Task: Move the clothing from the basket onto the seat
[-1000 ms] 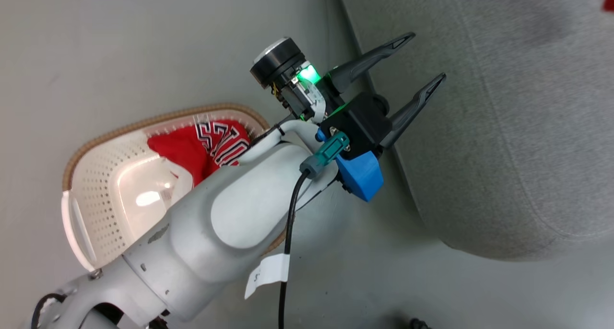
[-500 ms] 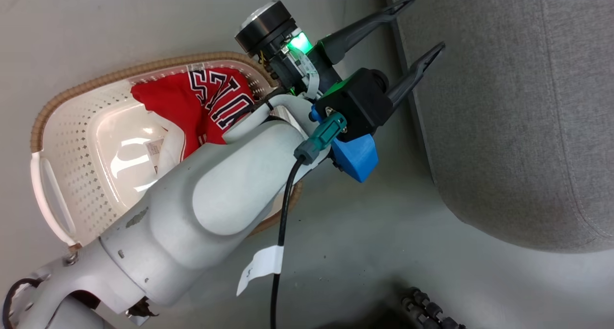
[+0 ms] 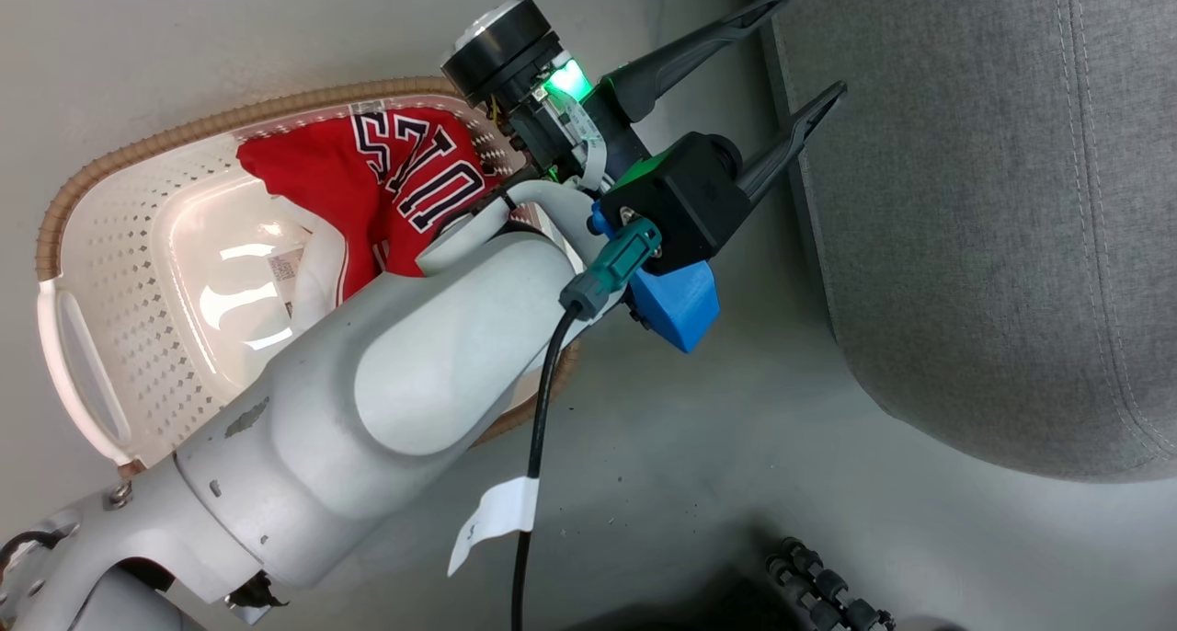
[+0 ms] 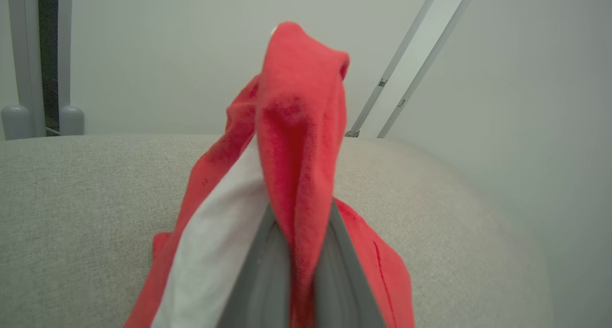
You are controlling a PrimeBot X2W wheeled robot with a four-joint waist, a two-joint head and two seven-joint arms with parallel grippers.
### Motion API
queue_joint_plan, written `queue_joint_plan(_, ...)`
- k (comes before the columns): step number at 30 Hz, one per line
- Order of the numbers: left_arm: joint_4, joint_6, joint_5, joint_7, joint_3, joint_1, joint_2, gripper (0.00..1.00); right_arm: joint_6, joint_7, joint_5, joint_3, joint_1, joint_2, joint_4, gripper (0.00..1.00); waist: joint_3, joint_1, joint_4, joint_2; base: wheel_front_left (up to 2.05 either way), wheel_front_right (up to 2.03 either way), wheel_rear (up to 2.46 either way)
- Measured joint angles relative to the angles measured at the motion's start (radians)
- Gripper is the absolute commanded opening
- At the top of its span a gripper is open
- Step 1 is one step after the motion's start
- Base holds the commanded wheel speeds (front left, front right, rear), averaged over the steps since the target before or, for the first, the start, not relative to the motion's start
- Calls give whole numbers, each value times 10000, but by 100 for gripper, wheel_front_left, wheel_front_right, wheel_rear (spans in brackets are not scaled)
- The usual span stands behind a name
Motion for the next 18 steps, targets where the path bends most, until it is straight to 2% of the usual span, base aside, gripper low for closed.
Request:
queue_joint_plan(3, -52, 73, -12, 35, -15, -3, 48, 100, 0, 4, -4, 136, 85, 280, 426, 0, 20, -1, 25, 0, 0, 0, 0)
queue_joint_plan(9, -96, 88, -52, 35, -46, -4, 86, 100, 0, 2, 174, 581, 63, 399, 1375, 0, -11, 0, 111, 0, 0, 0, 0)
queue_joint_plan(10, -90, 92, -75, 31, -48, -4, 94, 100, 0, 2, 255, 568, 56, 353, 1450, 32, -39, -1, 128, 0, 0, 0, 0)
queue_joint_plan(11, -88, 107, -92, 13, -50, -4, 92, 100, 0, 2, 288, 575, 58, 299, 1467, 85, -78, 0, 144, 0, 0, 0, 0)
queue_joint_plan(12, -82, 115, -105, -27, -54, -4, 82, 100, 0, 2, 336, 583, 63, 257, 1434, 100, -132, -1, 160, 0, 0, 0, 0)
queue_joint_plan(18, 117, 221, -288, -403, -27, 145, 15, 100, 0, 2, 767, 738, 889, 209, 660, 100, -726, -1, 206, 0, 0, 0, 0)
